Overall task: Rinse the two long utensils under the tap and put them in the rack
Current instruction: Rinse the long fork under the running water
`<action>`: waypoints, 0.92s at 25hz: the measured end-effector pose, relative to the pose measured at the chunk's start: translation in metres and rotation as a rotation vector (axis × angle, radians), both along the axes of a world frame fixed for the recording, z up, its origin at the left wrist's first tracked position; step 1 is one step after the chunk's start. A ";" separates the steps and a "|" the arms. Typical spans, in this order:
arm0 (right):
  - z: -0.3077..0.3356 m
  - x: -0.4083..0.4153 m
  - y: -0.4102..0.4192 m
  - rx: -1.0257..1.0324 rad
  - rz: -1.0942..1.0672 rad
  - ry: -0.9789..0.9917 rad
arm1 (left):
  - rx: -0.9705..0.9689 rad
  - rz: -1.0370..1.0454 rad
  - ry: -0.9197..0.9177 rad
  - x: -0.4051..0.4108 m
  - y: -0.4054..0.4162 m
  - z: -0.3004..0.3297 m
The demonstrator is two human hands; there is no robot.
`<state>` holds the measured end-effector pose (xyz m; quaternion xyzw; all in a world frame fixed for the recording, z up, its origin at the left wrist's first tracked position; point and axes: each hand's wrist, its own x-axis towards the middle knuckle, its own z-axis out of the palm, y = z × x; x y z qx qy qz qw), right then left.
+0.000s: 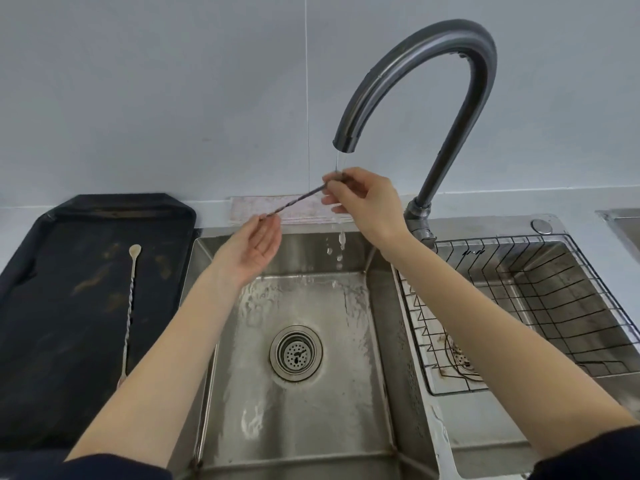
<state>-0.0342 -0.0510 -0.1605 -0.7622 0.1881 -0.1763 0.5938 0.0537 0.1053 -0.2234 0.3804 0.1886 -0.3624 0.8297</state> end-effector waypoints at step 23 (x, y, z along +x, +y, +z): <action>-0.162 -0.056 0.006 -0.472 0.220 0.820 | 0.481 -0.204 0.223 -0.034 0.030 -0.119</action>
